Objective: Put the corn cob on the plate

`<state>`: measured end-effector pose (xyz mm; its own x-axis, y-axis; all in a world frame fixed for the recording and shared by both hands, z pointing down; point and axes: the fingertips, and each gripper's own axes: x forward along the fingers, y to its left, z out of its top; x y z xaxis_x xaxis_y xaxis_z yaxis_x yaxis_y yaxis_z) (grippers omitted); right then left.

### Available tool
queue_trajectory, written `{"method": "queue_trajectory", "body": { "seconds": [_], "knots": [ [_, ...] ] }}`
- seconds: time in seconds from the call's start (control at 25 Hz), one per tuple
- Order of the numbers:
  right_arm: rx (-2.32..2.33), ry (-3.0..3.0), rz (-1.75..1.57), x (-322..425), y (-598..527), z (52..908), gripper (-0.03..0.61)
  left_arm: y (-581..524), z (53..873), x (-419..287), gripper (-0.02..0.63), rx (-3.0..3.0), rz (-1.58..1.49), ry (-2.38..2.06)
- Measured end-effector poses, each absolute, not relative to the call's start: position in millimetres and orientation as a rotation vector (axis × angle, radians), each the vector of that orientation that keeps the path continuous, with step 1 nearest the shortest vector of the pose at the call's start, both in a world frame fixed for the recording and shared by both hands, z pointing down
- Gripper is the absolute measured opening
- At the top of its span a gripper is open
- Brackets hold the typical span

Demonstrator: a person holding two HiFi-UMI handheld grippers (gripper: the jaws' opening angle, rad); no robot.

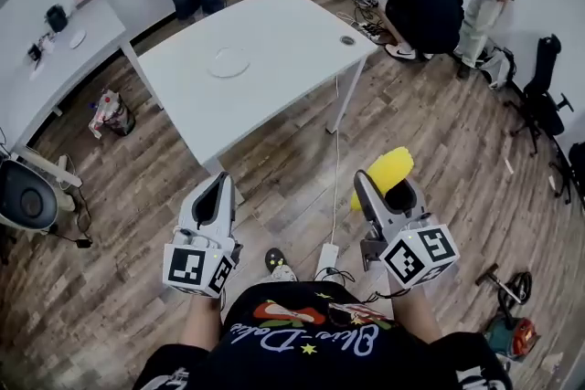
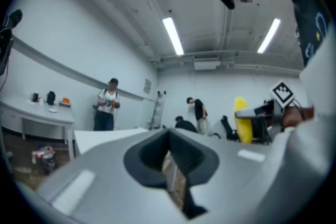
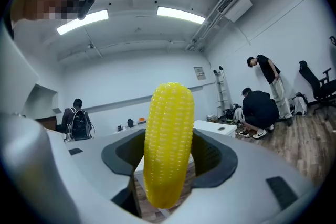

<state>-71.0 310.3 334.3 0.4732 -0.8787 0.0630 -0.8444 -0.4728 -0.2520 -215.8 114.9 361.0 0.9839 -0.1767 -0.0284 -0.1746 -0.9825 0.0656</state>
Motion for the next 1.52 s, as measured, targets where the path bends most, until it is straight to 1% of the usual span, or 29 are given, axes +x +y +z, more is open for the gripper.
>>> {"method": "queue_trajectory", "body": {
  "seconds": [0.24,0.72,0.96,1.2,1.52],
  "knots": [
    [-2.462,1.53,-0.341,-25,254,338,0.272,67,361,-175,-0.009,3.076,-0.004,-0.298],
    [-2.379,1.673,-0.392,30,178,346,0.272,22,375,-140,-0.009,3.055,0.031,-0.442],
    [-2.287,1.841,-0.432,88,110,359,0.272,-22,380,-107,-0.009,3.025,0.055,-0.655],
    [-2.148,2.038,-0.456,151,34,355,0.272,-71,368,-58,-0.009,2.972,0.044,-0.914],
    [-1.954,2.374,-0.486,209,-48,362,0.272,-109,361,4,-0.009,2.867,-0.012,-1.18]
  ]
}}
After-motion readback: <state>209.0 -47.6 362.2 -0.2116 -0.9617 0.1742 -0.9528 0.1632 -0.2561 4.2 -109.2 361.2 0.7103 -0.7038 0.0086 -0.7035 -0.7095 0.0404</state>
